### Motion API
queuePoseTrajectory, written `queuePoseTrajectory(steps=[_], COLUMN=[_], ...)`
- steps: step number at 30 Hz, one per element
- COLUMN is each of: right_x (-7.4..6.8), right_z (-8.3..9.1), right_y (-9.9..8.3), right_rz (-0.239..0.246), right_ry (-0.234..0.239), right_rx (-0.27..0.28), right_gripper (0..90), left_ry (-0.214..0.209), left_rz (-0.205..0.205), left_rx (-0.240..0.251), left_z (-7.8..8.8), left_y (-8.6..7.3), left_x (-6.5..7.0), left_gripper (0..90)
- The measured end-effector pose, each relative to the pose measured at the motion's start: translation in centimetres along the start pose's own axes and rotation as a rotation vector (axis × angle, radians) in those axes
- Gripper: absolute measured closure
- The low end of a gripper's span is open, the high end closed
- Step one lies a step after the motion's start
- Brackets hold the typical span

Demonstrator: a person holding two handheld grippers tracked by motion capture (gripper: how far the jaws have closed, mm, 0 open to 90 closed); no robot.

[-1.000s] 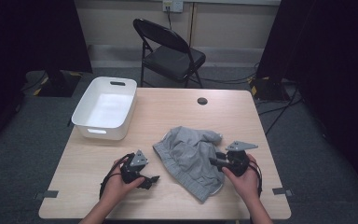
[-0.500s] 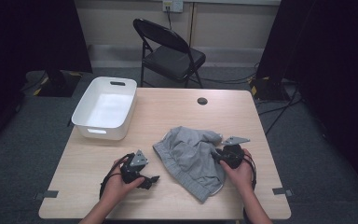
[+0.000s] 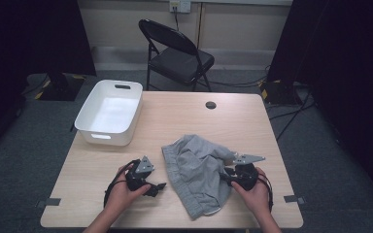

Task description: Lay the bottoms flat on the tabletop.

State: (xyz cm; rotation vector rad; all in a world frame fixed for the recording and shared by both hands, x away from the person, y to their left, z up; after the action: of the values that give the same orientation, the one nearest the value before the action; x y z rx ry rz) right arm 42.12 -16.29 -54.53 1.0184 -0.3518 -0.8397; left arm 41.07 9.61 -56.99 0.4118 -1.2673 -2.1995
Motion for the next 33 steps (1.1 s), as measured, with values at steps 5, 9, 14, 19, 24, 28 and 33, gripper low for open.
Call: queuePoseTrajectory(steps=[5, 9, 14, 19, 24, 28, 33], right_x=[1.9, 4.2, 6.2, 5.9, 4.6, 4.0, 3.0], right_z=[-0.2, -1.5, -3.5, -5.1, -5.2, -4.4, -2.8], right_y=[3.0, 5.1, 6.1, 4.8, 3.0, 2.0, 0.9], right_rz=[0.010, 0.022, 0.050, 0.034, 0.034, 0.027, 0.031], right_ry=[-0.062, -0.132, -0.195, -0.157, -0.103, -0.083, -0.062], right_rx=[0.080, 0.108, 0.093, 0.032, 0.000, 0.003, -0.005], right_gripper=[57.6, 57.2, 54.1, 60.4, 68.9, 73.1, 75.5], left_ry=[0.000, -0.002, -0.004, -0.004, -0.004, -0.003, -0.003], left_rz=[0.000, 0.000, -0.002, -0.002, -0.002, -0.001, -0.002], left_rx=[0.000, 0.000, -0.002, -0.002, -0.002, -0.001, -0.002], left_z=[0.0, 0.0, 0.0, 0.0, 0.0, 0.0, 0.0], left_y=[0.0, 0.0, 0.0, 0.0, 0.0, 0.0, 0.0], left_x=[0.0, 0.0, 0.0, 0.0, 0.0, 0.0, 0.0], left_gripper=[13.6, 13.5, 13.2, 13.2, 13.2, 13.2, 13.2])
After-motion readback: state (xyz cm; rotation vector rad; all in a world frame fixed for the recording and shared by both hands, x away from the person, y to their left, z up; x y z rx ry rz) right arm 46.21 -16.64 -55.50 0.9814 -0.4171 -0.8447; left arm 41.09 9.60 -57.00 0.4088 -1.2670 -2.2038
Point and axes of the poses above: each handheld gripper's, and its own axes: z roughly backward along the jaws, y roughly out of its top, x roughly to its right, the point moved 10 cm from there along -z, roughly forward along the jaws, and after that the axes turned 12 degrees about x, right-handed, at the moved point
